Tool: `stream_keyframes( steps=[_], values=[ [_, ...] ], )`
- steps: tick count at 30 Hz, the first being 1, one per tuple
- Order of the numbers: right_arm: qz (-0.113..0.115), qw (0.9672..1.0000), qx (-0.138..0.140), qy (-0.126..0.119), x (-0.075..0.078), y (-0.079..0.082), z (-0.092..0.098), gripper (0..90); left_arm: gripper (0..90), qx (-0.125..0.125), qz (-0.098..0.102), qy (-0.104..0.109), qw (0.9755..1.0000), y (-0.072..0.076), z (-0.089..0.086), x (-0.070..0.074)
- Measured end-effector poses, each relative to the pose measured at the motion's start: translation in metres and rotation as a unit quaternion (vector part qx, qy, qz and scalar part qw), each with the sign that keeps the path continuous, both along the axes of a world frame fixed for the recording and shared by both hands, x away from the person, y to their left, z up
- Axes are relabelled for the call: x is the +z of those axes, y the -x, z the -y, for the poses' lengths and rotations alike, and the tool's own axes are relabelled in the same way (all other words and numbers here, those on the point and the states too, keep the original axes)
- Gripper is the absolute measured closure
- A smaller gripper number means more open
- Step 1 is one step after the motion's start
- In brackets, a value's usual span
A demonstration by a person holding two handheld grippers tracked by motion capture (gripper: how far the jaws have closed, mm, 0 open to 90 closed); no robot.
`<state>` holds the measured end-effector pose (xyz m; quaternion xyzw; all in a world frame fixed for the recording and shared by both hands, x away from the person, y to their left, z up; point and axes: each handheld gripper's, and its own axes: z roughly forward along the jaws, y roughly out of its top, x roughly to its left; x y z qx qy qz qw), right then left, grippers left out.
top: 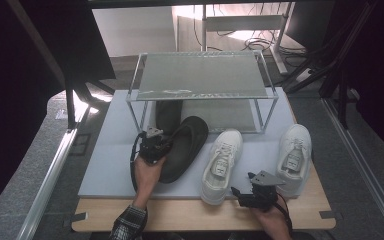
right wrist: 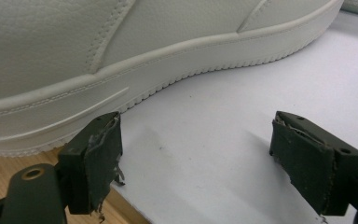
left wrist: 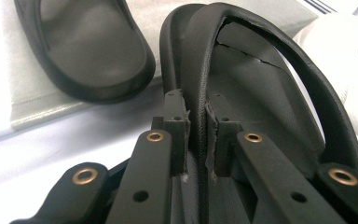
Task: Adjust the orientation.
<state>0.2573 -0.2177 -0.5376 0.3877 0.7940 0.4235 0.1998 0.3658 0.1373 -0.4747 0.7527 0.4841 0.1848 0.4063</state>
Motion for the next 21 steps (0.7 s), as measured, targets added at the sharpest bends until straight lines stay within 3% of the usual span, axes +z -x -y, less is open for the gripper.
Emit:
stream_keyframes(
  steps=[12, 21],
  values=[
    [0.000, 1.0000, 0.001, -0.001, 0.000, 0.000, 0.000, 17.1, 79.9, 0.041, 0.010, 0.009, 0.9990, -0.027, 0.020, -0.009],
    [0.000, 1.0000, 0.001, -0.002, 0.000, 0.000, 0.000, 17.0, 79.7, 0.073, 0.020, 0.006, 0.9971, -0.037, 0.036, -0.022]
  ],
)
